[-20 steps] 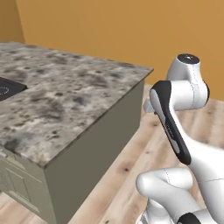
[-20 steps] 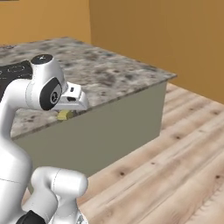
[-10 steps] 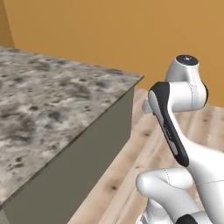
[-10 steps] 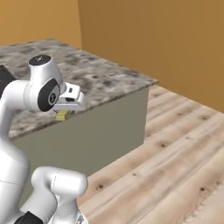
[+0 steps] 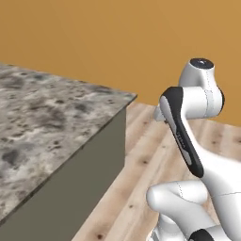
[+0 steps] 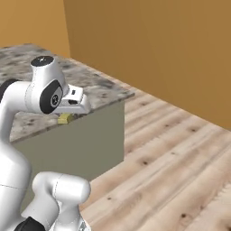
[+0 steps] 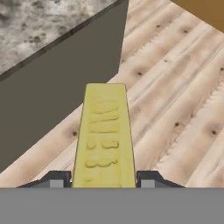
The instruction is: Retrieve the butter from the fridge and place it on a plate on the dining table. Then retrieve the butter knife by the fridge and place it near the plate.
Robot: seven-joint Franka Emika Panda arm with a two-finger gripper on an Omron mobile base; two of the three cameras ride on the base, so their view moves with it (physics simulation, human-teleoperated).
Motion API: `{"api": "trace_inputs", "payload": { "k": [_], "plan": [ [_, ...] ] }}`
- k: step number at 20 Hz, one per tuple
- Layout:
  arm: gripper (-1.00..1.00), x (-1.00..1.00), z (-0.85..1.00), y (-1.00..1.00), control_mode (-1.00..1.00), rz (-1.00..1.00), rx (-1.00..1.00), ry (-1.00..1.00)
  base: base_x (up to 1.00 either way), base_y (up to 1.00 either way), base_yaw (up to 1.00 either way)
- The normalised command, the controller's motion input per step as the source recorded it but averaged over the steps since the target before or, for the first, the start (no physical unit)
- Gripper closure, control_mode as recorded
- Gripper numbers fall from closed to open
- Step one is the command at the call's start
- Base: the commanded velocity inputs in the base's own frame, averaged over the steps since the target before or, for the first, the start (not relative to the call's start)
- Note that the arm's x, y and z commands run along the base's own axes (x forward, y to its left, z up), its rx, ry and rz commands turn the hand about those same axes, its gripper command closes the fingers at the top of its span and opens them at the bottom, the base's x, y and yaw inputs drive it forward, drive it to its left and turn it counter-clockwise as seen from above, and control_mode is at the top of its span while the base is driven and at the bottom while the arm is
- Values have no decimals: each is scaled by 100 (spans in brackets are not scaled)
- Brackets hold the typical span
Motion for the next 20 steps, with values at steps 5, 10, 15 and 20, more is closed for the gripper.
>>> {"api": "trace_inputs", "payload": {
  "k": [5, 10, 15, 20],
  "plan": [
    [100, 0, 0, 0, 100, 0, 0, 0, 100, -100, 13],
    [100, 0, 0, 0, 100, 0, 0, 0, 100, -100, 14],
    [100, 0, 0, 0, 100, 0, 0, 0, 100, -100, 15],
    [100, 0, 0, 0, 100, 0, 0, 0, 100, -100, 22]
  ]
}}
